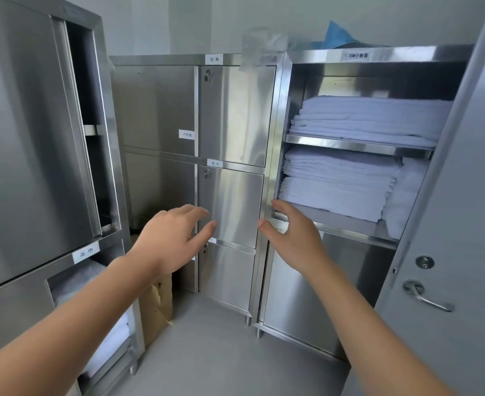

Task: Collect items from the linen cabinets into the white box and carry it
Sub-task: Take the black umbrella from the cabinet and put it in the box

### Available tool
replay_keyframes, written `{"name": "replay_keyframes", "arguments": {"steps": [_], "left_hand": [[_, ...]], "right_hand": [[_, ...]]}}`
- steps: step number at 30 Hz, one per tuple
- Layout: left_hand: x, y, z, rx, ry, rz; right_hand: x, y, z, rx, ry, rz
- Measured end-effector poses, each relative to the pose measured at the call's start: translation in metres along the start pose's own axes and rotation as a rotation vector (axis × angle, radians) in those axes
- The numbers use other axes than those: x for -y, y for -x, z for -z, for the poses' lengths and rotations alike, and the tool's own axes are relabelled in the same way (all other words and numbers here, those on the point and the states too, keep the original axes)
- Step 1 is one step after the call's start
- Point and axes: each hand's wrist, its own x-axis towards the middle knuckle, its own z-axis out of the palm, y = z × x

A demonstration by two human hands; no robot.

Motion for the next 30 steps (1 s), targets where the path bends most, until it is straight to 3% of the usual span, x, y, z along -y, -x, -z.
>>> {"name": "replay_keyframes", "arguments": {"steps": [10,14,22,30], "left_hand": [[-0.035,-0.040,-0.015,-0.022,0.119,-0.072],[-0.037,-0.036,-0.028,0.006,0.046,-0.119],[0.000,-0.014,-0.027,0.013,-0.111,-0.034],[0.076,0.051,0.018,0.013,-0.337,0.217]], "right_hand": [[-0.020,-0.005,0.043,-0.085,0.017,-0.051],[-0.023,-0.007,0.036,-0.084,0.031,-0.051],[-0.014,-0.016,-0.008,0.021,0.094,0.017],[0.054,-0.014,-0.116,0.235,0.073,0.251]]}}
